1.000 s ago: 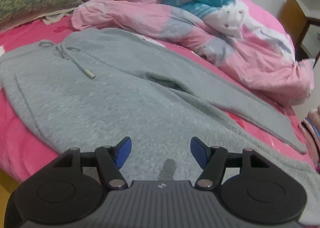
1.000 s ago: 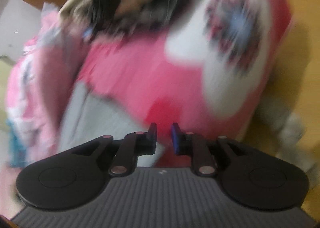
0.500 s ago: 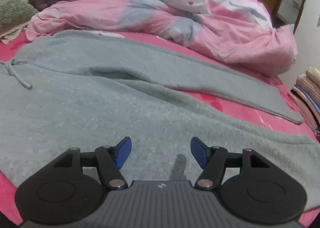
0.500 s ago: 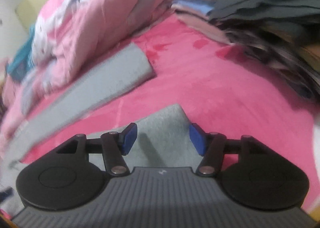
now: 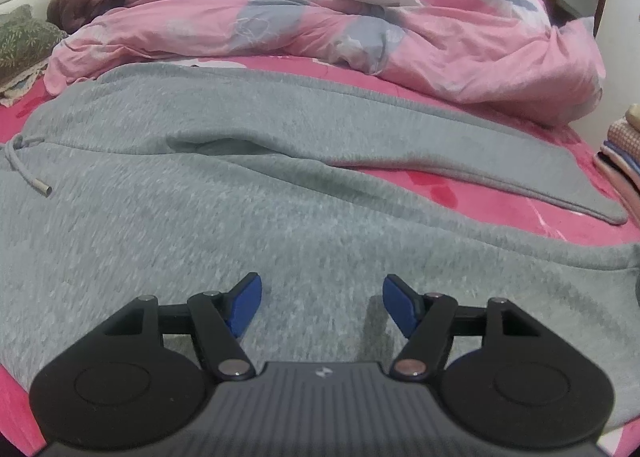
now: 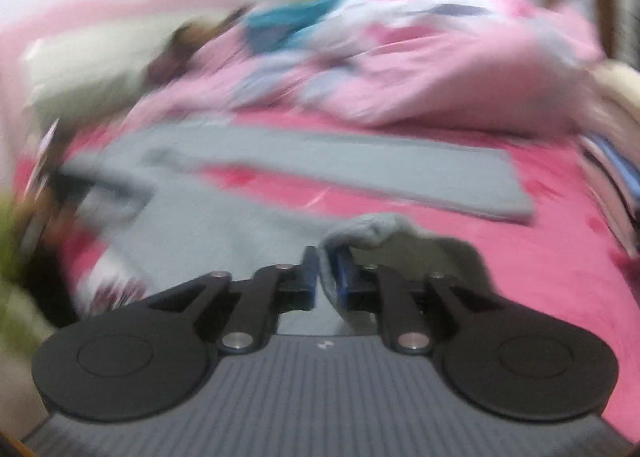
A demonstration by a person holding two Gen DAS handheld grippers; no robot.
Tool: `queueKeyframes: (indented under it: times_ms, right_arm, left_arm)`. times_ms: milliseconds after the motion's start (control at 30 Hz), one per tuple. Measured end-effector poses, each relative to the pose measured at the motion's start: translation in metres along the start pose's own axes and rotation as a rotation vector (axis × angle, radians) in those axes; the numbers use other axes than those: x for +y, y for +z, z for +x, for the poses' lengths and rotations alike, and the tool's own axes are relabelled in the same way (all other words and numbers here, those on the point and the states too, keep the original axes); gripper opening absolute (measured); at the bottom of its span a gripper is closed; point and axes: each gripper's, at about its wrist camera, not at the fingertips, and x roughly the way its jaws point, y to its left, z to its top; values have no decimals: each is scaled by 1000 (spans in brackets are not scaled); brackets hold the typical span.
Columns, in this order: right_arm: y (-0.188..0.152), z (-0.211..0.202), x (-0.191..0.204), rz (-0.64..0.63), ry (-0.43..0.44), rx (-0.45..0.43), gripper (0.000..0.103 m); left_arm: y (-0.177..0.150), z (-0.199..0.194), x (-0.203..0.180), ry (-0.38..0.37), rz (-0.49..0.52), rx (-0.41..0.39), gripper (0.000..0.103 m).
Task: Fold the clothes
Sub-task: 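Open the right tool and lay the leg onto the sweatpants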
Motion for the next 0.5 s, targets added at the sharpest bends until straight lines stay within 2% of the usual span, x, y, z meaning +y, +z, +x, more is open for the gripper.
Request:
queueKeyframes:
  times_ms: [67,100,167,333,500]
  right_arm:
    - [-5,-4,14,-51,-35,37,31]
    - [-8,-6,19,-72,-60,52,33]
    - [-13,-10,16,-64,-117,55,44]
    - [-12,0,-24,141,-126,43,48]
    - [-17,-6,-19,119,-107,-20,50]
  left_arm:
    - [1,1,-1,3,0,3,69]
    - [1,1,-1,3,-3,4,69]
    - [2,1,-1,1,-9,6,69]
    - [4,1,-1,-7,-23,12,70]
    - [2,1,0,-11,-26,15,70]
